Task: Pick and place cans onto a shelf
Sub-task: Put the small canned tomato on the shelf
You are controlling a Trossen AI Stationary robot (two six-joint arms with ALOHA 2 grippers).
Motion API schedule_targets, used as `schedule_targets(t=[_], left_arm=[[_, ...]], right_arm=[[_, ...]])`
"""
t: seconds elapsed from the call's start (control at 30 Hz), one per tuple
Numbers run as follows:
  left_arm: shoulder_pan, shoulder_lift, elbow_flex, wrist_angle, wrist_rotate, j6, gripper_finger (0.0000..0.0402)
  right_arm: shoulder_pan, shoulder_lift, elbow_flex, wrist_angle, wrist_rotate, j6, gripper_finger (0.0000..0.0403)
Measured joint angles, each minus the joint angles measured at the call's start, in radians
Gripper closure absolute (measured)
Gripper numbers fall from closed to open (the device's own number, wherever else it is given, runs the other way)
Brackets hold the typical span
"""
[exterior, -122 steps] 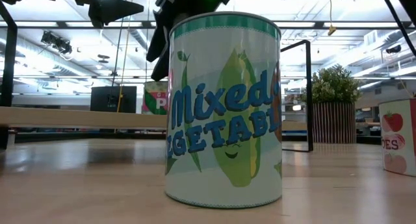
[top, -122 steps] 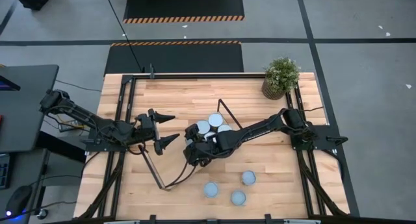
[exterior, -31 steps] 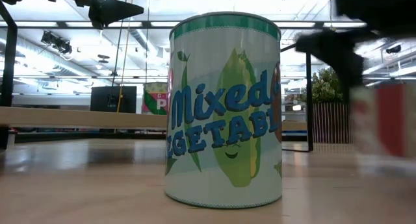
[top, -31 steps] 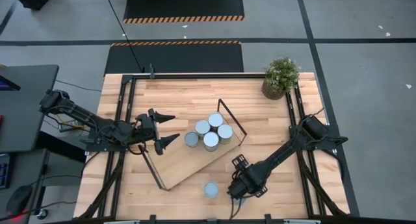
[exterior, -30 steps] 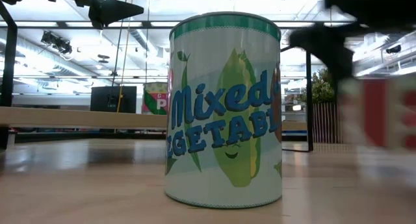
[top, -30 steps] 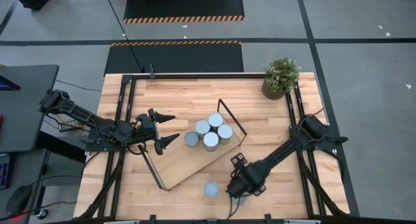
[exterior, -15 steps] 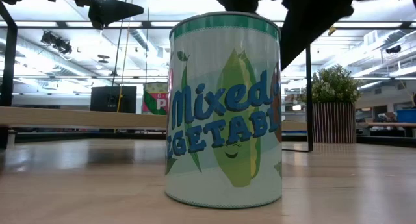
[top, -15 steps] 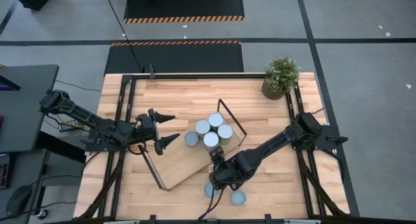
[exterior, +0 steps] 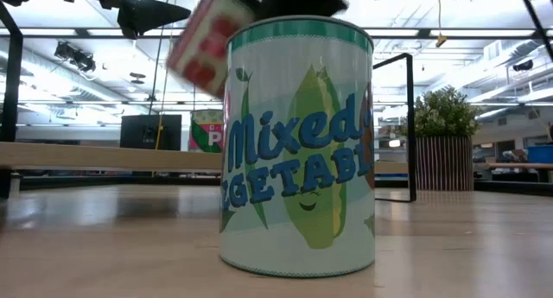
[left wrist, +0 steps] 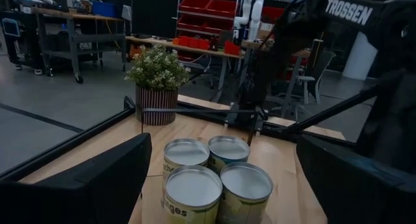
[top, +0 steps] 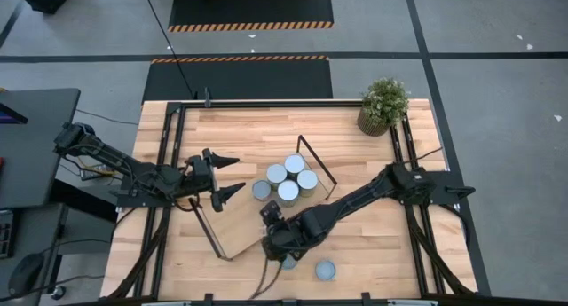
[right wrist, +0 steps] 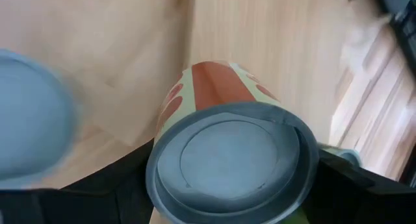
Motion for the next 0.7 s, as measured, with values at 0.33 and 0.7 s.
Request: schedule_targets(t=[0.33,0.7], left_arm=[[0.0,0.0,0.0,-0.005,0.0,-0.001,0.0013],[0.0,0.0,0.0,-0.004,0.0,-0.002,0.0013]], right_arm=[[-0.066,0.173,0.202,-0.167,0.02,0.008,0.0094],[-0.094,0.177,0.204,-0.207,0.02,0.061,0.0065]])
